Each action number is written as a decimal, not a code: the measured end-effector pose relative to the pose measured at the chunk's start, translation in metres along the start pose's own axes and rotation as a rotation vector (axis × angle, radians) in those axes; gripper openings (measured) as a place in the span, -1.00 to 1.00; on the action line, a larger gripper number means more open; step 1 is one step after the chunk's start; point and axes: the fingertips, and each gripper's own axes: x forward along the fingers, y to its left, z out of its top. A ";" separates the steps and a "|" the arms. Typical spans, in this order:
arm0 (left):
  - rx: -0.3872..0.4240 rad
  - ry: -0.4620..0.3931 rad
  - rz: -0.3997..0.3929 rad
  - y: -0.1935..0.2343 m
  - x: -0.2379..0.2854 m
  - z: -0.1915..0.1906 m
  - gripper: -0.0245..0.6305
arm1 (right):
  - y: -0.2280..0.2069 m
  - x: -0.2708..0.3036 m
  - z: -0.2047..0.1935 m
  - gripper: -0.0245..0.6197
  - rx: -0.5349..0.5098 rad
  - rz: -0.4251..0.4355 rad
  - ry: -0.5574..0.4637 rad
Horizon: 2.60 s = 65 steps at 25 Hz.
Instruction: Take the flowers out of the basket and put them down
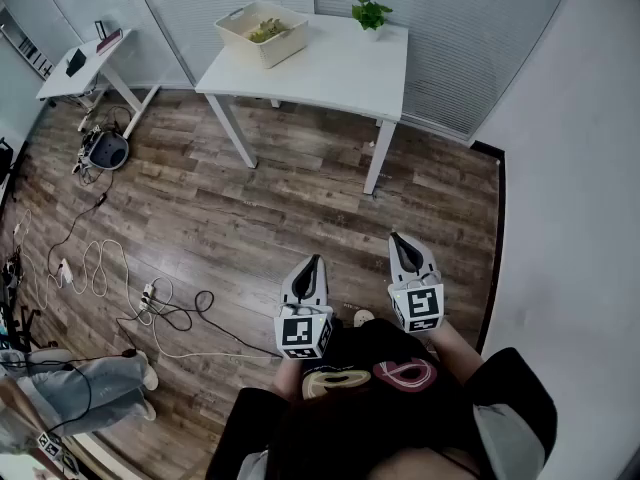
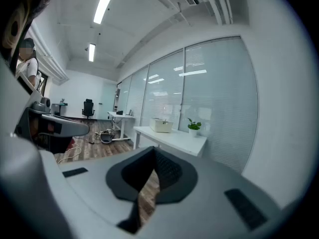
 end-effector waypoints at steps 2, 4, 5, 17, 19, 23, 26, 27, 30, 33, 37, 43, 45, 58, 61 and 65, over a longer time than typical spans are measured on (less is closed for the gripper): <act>0.019 -0.015 0.002 0.006 -0.002 0.006 -0.87 | 0.002 0.000 0.003 -0.90 -0.005 0.001 -0.007; 0.039 -0.028 0.007 0.014 -0.003 0.012 -0.87 | 0.004 0.001 0.006 -0.90 0.001 0.000 -0.014; 0.048 -0.032 0.011 0.019 -0.004 0.014 -0.87 | 0.004 0.002 0.007 -0.90 0.010 -0.002 -0.016; 0.085 -0.057 0.020 0.075 -0.016 0.025 -0.87 | 0.026 0.019 0.014 -0.90 0.107 -0.031 -0.046; 0.083 -0.055 0.017 0.080 -0.016 0.024 -0.87 | 0.033 0.021 0.012 -0.90 0.111 -0.025 -0.039; 0.077 -0.046 0.006 0.085 -0.014 0.027 -0.87 | 0.038 0.022 0.009 -0.89 0.127 -0.020 -0.011; 0.078 -0.054 0.004 0.086 -0.007 0.028 -0.87 | 0.032 0.028 0.002 -0.89 0.135 -0.026 0.002; 0.074 -0.051 0.006 0.088 -0.005 0.027 -0.87 | 0.031 0.031 0.000 -0.89 0.138 -0.024 0.001; 0.070 -0.039 0.019 0.095 0.004 0.024 -0.87 | 0.026 0.048 -0.003 -0.89 0.141 0.005 0.004; 0.069 -0.035 0.054 0.107 0.018 0.027 -0.87 | 0.018 0.075 -0.003 -0.89 0.155 0.028 0.016; 0.061 -0.054 0.115 0.127 0.040 0.035 -0.87 | 0.010 0.115 0.007 -0.89 0.145 0.080 0.006; 0.064 -0.050 0.163 0.144 0.093 0.050 -0.87 | -0.011 0.181 0.025 -0.89 0.125 0.153 0.001; 0.051 -0.059 0.179 0.148 0.114 0.054 -0.87 | -0.020 0.201 0.031 -0.89 0.112 0.176 -0.007; 0.008 -0.089 0.261 0.156 0.215 0.081 -0.87 | -0.108 0.288 0.038 -0.89 0.128 0.211 -0.014; 0.026 -0.095 0.275 0.159 0.230 0.088 -0.87 | -0.122 0.302 0.037 -0.89 0.136 0.221 -0.003; -0.021 -0.094 0.301 0.162 0.242 0.082 -0.87 | -0.137 0.315 0.035 -0.89 0.145 0.233 0.001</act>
